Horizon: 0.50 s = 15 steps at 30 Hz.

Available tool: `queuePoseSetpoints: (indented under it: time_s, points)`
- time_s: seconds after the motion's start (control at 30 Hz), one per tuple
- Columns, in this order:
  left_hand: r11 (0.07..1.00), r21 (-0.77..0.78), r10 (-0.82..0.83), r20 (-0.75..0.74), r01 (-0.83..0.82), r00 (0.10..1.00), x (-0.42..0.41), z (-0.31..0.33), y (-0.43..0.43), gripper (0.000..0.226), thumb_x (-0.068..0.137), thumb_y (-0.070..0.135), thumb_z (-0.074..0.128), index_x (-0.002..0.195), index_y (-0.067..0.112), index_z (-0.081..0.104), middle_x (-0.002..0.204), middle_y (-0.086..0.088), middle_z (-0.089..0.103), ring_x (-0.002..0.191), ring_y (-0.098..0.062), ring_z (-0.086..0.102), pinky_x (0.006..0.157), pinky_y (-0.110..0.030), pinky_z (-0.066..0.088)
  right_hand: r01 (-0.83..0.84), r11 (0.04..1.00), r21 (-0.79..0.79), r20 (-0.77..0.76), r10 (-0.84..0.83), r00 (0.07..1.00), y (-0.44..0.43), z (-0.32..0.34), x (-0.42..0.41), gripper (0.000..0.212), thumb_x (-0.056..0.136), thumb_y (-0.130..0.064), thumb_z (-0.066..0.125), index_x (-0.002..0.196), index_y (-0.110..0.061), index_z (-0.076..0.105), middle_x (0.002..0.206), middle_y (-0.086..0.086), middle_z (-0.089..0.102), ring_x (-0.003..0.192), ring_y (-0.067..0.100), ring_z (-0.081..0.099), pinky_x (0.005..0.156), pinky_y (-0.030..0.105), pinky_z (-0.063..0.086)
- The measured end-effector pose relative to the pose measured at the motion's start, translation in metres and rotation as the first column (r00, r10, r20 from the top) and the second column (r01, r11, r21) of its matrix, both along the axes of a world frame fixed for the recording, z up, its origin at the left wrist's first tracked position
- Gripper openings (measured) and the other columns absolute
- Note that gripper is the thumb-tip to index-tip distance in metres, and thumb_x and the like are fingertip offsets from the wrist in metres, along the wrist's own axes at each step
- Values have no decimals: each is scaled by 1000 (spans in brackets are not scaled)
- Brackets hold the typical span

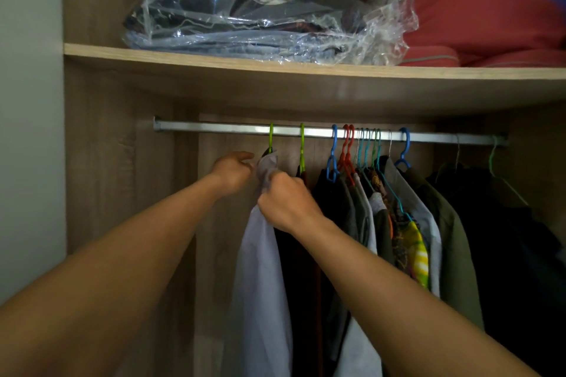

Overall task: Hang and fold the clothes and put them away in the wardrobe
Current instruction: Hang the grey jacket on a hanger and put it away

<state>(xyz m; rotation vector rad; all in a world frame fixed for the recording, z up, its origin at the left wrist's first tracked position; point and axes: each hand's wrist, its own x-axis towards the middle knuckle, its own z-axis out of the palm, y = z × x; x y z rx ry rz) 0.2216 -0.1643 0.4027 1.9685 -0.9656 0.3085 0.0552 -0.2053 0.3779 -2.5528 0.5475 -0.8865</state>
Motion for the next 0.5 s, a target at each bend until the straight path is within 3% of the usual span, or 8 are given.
queuePoseSetpoints:
  time_s: [0.07, 0.2, 0.33, 0.43, 0.5]
  points:
    - [998, 0, 62, 76, -63, 995, -13, -2, 20, 41, 100, 11, 47, 140, 14, 58, 144, -9, 56, 130, -29, 53, 103, -27, 40, 13, 999, -47, -1, -13, 1000, 0, 6, -15, 38, 93, -18, 52, 128, -4, 52, 126, 26, 62, 116, 43, 60, 89, 40, 50]
    - [983, 25, 175, 154, -181, 973, -46, -9, 69, 41, 99, 25, 48, 139, 25, 59, 134, -11, 64, 120, -33, 60, 98, -30, 47, -11, 992, -130, -36, 6, 999, 7, 19, -53, 36, 90, -18, 50, 124, -7, 58, 124, 23, 64, 114, 42, 60, 88, 44, 53]
    - [965, -6, 254, 249, -261, 935, -106, -25, 119, 38, 97, 22, 56, 135, 21, 61, 122, -10, 70, 113, -29, 64, 93, -29, 47, -59, 978, -202, -52, 49, 997, 28, 21, -100, 32, 93, -20, 49, 120, -6, 59, 126, 24, 61, 116, 43, 58, 89, 44, 52]
    - [947, 30, 289, 358, -320, 888, -160, -39, 155, 39, 94, 18, 59, 133, 17, 62, 123, -12, 69, 116, -32, 62, 99, -35, 48, -120, 968, -220, -90, 102, 991, 51, 21, -136, 33, 96, -20, 48, 124, -5, 54, 130, 23, 58, 115, 41, 57, 84, 41, 49]
    - [925, 58, 315, 436, -376, 843, -199, -46, 185, 40, 94, 20, 59, 134, 16, 60, 125, -16, 66, 116, -36, 60, 98, -38, 47, -170, 953, -251, -125, 142, 982, 71, 17, -160, 43, 96, -22, 49, 136, -4, 50, 138, 24, 54, 126, 41, 51, 95, 41, 48]
